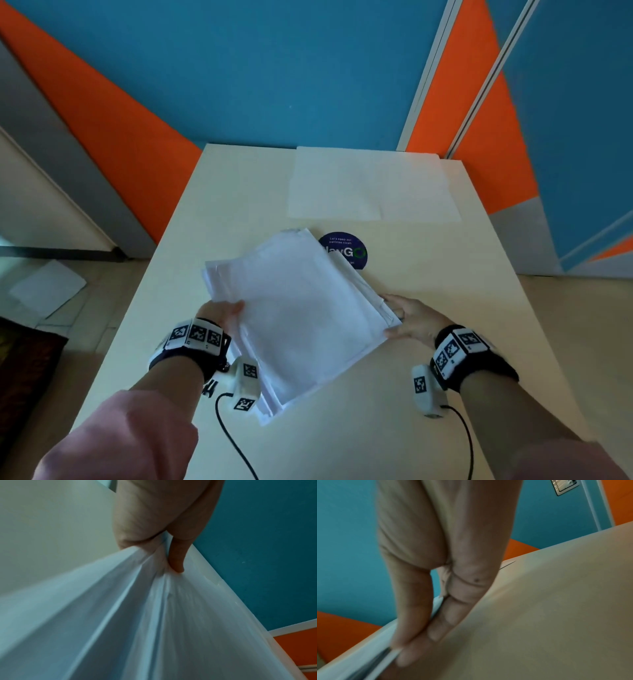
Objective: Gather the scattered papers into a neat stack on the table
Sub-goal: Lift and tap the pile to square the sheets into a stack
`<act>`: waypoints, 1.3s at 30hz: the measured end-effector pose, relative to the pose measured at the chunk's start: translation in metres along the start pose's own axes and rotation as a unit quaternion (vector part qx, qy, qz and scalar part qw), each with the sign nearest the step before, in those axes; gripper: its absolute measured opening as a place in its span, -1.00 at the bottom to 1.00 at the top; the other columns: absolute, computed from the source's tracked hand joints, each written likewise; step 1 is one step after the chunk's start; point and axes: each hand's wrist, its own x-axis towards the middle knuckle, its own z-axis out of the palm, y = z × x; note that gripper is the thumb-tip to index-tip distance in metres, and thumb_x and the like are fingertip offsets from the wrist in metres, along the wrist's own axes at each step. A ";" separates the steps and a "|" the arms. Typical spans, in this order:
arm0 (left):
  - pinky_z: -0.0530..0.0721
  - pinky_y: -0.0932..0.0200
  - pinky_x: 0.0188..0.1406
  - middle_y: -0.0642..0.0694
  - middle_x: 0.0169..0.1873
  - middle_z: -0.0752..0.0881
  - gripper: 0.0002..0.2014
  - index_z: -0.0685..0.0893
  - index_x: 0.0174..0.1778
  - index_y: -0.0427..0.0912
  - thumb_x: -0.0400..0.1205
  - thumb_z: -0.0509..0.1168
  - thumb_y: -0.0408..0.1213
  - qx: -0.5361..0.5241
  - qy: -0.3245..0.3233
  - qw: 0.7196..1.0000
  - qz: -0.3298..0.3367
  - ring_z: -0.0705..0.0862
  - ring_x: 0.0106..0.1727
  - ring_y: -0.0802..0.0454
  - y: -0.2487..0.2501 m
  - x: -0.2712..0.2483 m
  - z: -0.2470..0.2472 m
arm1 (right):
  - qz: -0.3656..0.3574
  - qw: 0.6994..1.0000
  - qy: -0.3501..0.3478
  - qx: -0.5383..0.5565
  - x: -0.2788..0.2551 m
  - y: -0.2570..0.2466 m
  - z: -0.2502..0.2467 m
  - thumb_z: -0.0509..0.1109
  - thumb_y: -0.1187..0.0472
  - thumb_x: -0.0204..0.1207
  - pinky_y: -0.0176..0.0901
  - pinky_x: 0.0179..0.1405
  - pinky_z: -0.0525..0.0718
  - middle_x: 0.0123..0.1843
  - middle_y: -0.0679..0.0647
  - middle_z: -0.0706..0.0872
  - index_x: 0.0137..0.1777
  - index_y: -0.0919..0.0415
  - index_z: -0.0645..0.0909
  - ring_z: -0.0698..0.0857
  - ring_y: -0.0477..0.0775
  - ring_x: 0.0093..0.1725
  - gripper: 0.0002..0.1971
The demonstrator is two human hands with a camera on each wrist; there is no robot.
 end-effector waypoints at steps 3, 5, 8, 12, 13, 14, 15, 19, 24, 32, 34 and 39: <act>0.57 0.00 0.32 -0.37 0.32 0.64 -0.45 0.52 0.40 -0.43 0.62 0.30 -0.08 -0.053 0.019 0.998 0.006 0.64 0.30 -0.31 -0.001 0.014 0.003 | -0.026 0.999 0.023 0.016 -0.001 -0.002 -0.003 0.40 0.60 0.41 -0.04 0.13 0.74 0.10 0.07 0.71 0.45 0.16 0.48 0.70 0.13 0.08 -0.38; 0.62 0.03 0.20 -0.36 0.22 0.68 -0.52 0.54 0.35 -0.41 0.59 0.33 -0.17 -0.089 0.038 0.995 0.007 0.67 0.16 -0.28 -0.002 0.021 0.004 | -0.029 1.000 0.009 -0.003 -0.002 -0.006 -0.007 0.35 0.60 0.44 -0.12 0.01 0.76 0.13 0.18 0.72 0.35 0.14 0.55 0.71 0.18 0.09 -0.46; 0.50 0.21 -0.28 -0.35 0.24 0.65 -0.57 0.53 0.38 -0.37 0.63 0.27 -0.24 -0.075 0.058 0.995 0.014 0.64 0.24 -0.26 0.004 0.018 0.004 | -0.017 0.992 0.099 -0.070 0.002 -0.009 -0.013 0.26 0.61 0.41 -0.05 -0.11 0.75 0.02 0.20 0.73 0.15 0.24 0.66 0.70 0.26 0.03 -0.60; 0.60 0.21 0.03 -0.27 0.31 0.64 -0.66 0.54 0.36 -0.29 0.71 0.08 -0.28 -0.137 0.073 0.988 -0.006 0.57 0.38 -0.19 0.008 0.014 0.004 | -0.043 0.926 0.375 -0.018 0.013 -0.006 -0.024 0.25 0.57 0.40 -0.07 -0.07 0.56 0.01 0.26 0.71 0.18 0.35 0.61 0.59 0.13 -0.07 -0.63; 0.60 0.24 -0.06 -0.27 0.33 0.63 -0.65 0.52 0.38 -0.28 0.70 0.12 -0.28 -0.151 0.078 0.985 0.003 0.58 0.37 -0.20 0.007 0.016 0.004 | -0.062 0.912 0.393 0.098 0.012 -0.006 -0.022 0.32 0.52 0.42 -0.06 -0.04 0.55 -0.01 0.22 0.68 0.27 0.31 0.54 0.59 0.12 -0.08 -0.60; 0.54 0.30 -0.23 -0.31 0.36 0.61 -0.62 0.51 0.41 -0.31 0.68 0.19 -0.29 -0.161 0.073 0.984 0.012 0.60 0.34 -0.20 0.006 0.017 0.004 | -0.069 0.903 0.376 0.194 0.013 -0.004 -0.020 0.41 0.44 0.42 -0.03 0.00 0.56 -0.04 0.16 0.64 0.31 0.28 0.49 0.61 0.14 -0.07 -0.56; 0.45 0.33 -0.35 -0.35 0.38 0.59 -0.59 0.51 0.42 -0.36 0.65 0.25 -0.31 -0.124 0.071 0.989 0.038 0.61 0.25 -0.16 0.005 0.016 0.004 | -0.051 0.906 0.341 0.246 0.016 0.001 -0.014 0.48 0.36 0.39 0.03 0.02 0.60 -0.01 0.14 0.64 0.29 0.27 0.49 0.66 0.20 -0.01 -0.54; 0.44 0.13 -0.20 -0.35 -0.08 0.67 -0.61 0.54 0.34 -0.43 0.62 0.26 -0.32 -0.097 0.073 0.992 0.024 0.51 -0.13 -0.08 0.006 0.022 0.005 | 0.023 0.930 0.325 0.171 0.025 0.012 0.003 0.33 0.52 0.44 0.05 -0.02 0.60 0.03 0.33 0.71 0.08 0.49 0.63 0.67 0.23 0.01 -0.78; 0.45 0.16 -0.13 -0.22 -0.14 0.57 -0.67 0.58 0.26 -0.43 0.59 0.22 -0.40 -0.058 0.090 0.992 0.061 0.52 -0.13 -0.14 0.011 0.024 0.005 | -0.075 0.868 0.491 0.011 0.015 -0.032 -0.014 0.11 0.48 0.57 -0.15 0.06 0.46 0.20 0.38 0.67 0.27 0.42 0.58 0.63 0.32 0.22 -0.66; 0.51 0.12 0.02 -0.24 0.05 0.68 -0.68 0.60 0.29 -0.32 0.61 0.23 -0.40 -0.106 0.052 0.988 0.095 0.58 0.00 -0.13 0.011 0.027 0.003 | 0.048 0.919 0.386 -0.068 0.043 -0.048 -0.030 0.06 0.46 0.59 0.03 0.22 0.54 0.36 0.39 0.59 0.41 0.40 0.46 0.58 0.39 0.32 -0.60; 0.53 0.12 0.02 -0.21 0.04 0.69 -0.70 0.62 0.25 -0.31 0.59 0.25 -0.40 -0.123 0.047 0.986 0.099 0.60 -0.01 -0.11 0.008 0.030 0.002 | 0.095 0.915 0.389 -0.043 0.047 -0.044 -0.028 0.09 0.44 0.60 0.04 0.23 0.54 0.41 0.38 0.56 0.45 0.41 0.41 0.56 0.38 0.36 -0.59; 0.56 0.08 0.07 -0.16 -0.07 0.71 -0.74 0.66 0.19 -0.28 0.59 0.28 -0.42 -0.153 0.004 0.981 0.116 0.67 0.05 -0.15 0.009 0.030 0.006 | 0.025 0.968 0.249 -0.028 0.055 -0.049 0.001 0.08 0.40 0.60 -0.12 0.07 0.51 0.32 0.30 0.64 0.38 0.34 0.51 0.64 0.24 0.19 -0.62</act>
